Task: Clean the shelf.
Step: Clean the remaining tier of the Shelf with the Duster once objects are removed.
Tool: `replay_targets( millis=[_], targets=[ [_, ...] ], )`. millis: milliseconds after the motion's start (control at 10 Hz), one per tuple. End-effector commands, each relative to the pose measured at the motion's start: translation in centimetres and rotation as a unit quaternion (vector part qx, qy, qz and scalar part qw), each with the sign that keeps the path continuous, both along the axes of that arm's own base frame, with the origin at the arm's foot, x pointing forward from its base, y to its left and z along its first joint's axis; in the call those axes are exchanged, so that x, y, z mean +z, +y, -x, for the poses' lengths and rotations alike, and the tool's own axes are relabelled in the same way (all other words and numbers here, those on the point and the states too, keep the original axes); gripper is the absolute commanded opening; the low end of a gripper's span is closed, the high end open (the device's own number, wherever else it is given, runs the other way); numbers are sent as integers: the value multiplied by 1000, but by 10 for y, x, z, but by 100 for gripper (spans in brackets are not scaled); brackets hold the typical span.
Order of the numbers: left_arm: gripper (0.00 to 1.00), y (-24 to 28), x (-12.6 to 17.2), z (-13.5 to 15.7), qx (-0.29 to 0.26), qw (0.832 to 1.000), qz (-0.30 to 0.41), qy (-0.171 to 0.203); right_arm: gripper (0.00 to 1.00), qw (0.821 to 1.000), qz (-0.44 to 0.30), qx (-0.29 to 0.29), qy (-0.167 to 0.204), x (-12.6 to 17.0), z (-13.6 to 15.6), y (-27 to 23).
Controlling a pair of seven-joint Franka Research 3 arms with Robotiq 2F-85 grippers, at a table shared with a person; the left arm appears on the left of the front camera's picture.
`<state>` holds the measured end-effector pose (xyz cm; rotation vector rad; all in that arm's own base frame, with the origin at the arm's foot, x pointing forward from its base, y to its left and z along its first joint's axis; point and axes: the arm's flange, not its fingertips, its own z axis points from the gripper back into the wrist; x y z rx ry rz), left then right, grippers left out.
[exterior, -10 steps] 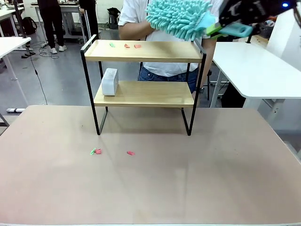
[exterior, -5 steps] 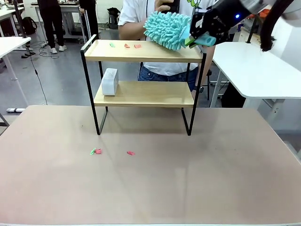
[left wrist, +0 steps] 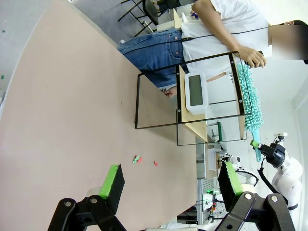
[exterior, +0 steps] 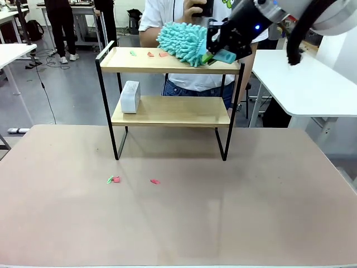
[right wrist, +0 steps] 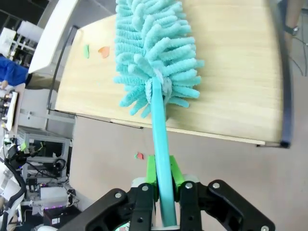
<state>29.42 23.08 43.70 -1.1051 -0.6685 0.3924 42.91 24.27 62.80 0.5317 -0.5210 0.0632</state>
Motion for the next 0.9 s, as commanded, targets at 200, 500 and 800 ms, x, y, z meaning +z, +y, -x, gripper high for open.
replay_targets(
  millis=[200, 500, 800],
  targets=[
    [100, -1, -1, 0, -3, 1000, -1, -16, 9, 996, -24, 77, 27, 4, -14, 24],
    [100, -1, -1, 0, -3, 1000, -1, -16, 9, 980, -52, 184, 60, 7, -4, 12],
    [100, -1, -1, 0, -3, 1000, -1, -16, 9, 965, -22, 244, 96, 6, 6, -15]
  ],
)
